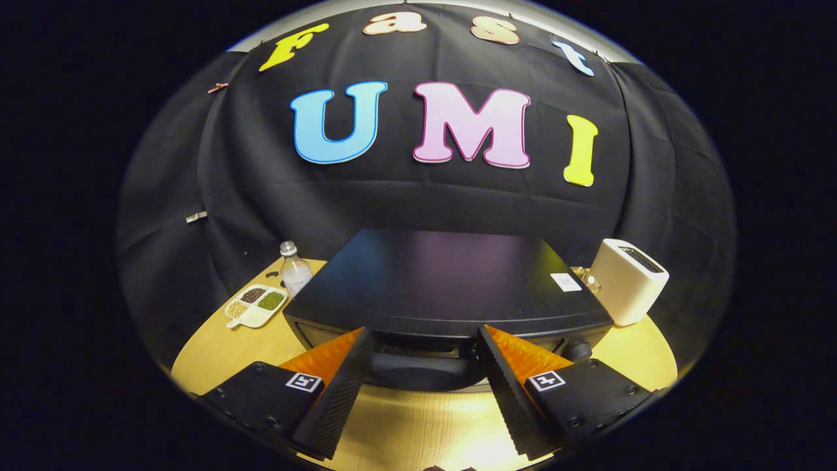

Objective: Open the toaster oven, put the food inside, and close the toaster oven door.

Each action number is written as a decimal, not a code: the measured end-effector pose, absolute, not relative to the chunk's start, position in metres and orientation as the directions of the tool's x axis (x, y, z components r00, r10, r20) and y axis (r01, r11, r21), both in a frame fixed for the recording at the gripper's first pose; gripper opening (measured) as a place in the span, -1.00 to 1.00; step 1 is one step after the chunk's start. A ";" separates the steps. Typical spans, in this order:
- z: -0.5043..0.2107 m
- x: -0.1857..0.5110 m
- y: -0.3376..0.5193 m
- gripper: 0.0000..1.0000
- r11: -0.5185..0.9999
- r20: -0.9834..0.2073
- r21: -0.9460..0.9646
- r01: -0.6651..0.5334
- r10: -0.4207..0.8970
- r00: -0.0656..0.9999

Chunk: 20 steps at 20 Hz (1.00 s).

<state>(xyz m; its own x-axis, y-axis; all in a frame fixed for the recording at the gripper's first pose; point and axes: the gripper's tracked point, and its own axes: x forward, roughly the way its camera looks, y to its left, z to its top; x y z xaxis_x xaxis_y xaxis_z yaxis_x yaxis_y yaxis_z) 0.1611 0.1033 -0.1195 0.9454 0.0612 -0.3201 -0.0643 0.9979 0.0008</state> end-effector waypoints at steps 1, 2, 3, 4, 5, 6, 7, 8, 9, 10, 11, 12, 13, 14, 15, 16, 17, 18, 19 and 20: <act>-0.119 0.161 0.103 0.98 0.999 -0.312 0.010 -0.054 0.054 0.949; -0.121 0.163 0.103 0.96 0.999 -0.313 0.002 -0.048 0.046 0.949; -0.118 0.162 0.103 0.96 0.999 -0.299 -0.012 -0.046 0.040 0.953; -0.118 0.163 0.105 0.97 0.999 -0.301 -0.009 -0.043 0.038 0.953; -0.121 0.161 0.105 0.98 0.999 -0.307 0.001 -0.042 0.040 0.951; -0.126 0.159 0.105 0.98 0.999 -0.327 0.033 -0.040 0.049 0.944; -0.131 0.162 0.107 0.99 0.999 -0.336 0.034 -0.042 0.051 0.941; -0.125 0.158 0.105 0.99 0.999 -0.330 0.023 -0.048 0.053 0.943; -0.125 0.158 0.105 0.98 0.999 -0.334 0.022 -0.048 0.052 0.941; -0.127 0.155 0.107 0.98 0.999 -0.333 0.029 -0.044 0.051 0.942; -0.129 0.153 0.108 0.99 0.999 -0.334 0.028 -0.043 0.050 0.941; -0.127 0.150 0.107 0.99 0.999 -0.328 0.026 -0.043 0.049 0.943; -0.128 0.148 0.107 0.99 0.999 -0.330 0.029 -0.042 0.049 0.943; -0.131 0.146 0.107 0.99 0.999 -0.334 0.027 -0.041 0.048 0.941; -0.132 0.143 0.107 0.99 0.999 -0.335 0.026 -0.039 0.046 0.941; -0.134 0.139 0.106 0.99 0.999 -0.340 0.026 -0.037 0.044 0.939; -0.135 0.136 0.106 0.99 0.999 -0.345 0.027 -0.035 0.042 0.938; -0.136 0.131 0.107 0.99 0.999 -0.349 0.025 -0.035 0.041 0.936; -0.137 0.127 0.107 0.99 0.999 -0.352 0.028 -0.035 0.043 0.935; -0.140 0.124 0.107 0.99 0.999 -0.357 0.031 -0.036 0.045 0.933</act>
